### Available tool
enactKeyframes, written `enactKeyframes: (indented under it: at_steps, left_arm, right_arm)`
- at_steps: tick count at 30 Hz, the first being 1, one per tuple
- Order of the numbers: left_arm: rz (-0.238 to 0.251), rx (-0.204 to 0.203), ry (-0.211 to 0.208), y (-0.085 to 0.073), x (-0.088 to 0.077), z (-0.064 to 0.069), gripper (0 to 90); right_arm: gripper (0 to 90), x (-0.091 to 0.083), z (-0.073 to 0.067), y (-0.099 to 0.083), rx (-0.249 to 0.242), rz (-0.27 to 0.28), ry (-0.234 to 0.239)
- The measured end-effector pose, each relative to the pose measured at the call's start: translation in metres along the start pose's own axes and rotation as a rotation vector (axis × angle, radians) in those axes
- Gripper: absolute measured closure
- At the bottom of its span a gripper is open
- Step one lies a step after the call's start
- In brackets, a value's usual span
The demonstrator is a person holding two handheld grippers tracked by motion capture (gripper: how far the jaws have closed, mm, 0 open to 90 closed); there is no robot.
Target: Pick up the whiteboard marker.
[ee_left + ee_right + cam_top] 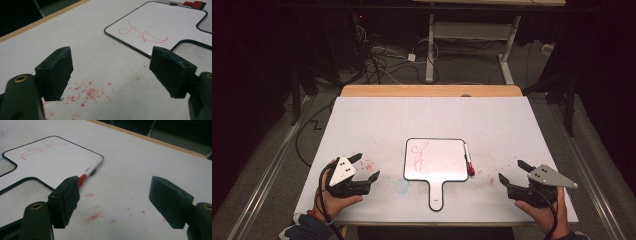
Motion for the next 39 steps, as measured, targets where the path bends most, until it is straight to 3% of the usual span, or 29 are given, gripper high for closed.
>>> enactKeyframes:
  at_steps: [3,9,14,18,22,26,39]
  left_arm:
    - [-0.023,0.001,-0.011,-0.002,0.004,0.001,17.8]
    - [-0.042,0.011,-0.013,-0.004,0.004,0.002,17.8]
    - [-0.051,0.016,-0.01,-0.004,0.003,0.003,17.8]
    - [-0.067,0.028,-0.012,-0.006,0.003,0.004,17.8]
    - [-0.073,0.028,-0.007,-0.007,0.004,0.003,17.8]
    - [-0.078,0.034,-0.006,-0.008,0.004,0.004,17.8]
    - [-0.095,0.065,-0.006,-0.01,0.006,0.006,18.2]
  right_arm:
    - [25.8,0.001,-0.001,-0.002,-0.013,-0.005,0.004]
    - [26.6,0.004,0.0,-0.006,0.01,-0.028,0.02]
    - [28.1,0.009,-0.001,-0.01,0.067,-0.086,0.069]
    - [31.0,0.014,0.0,-0.011,0.09,-0.139,0.079]
    - [34.3,0.022,-0.004,-0.012,0.088,-0.22,0.103]
    - [36.6,0.031,-0.008,-0.011,0.085,-0.253,0.129]
    - [43.7,0.065,-0.011,0.0,0.175,-0.332,0.167]
Point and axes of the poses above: each handheld gripper's, and its own axes: x roughly forward along the jaws, y roughly out of its top, z roughly to its right, the point moved 3 cm from there along x, roughly forward along the jaws, and after that the axes turned 14 degrees about z, right-handed, at the moved point
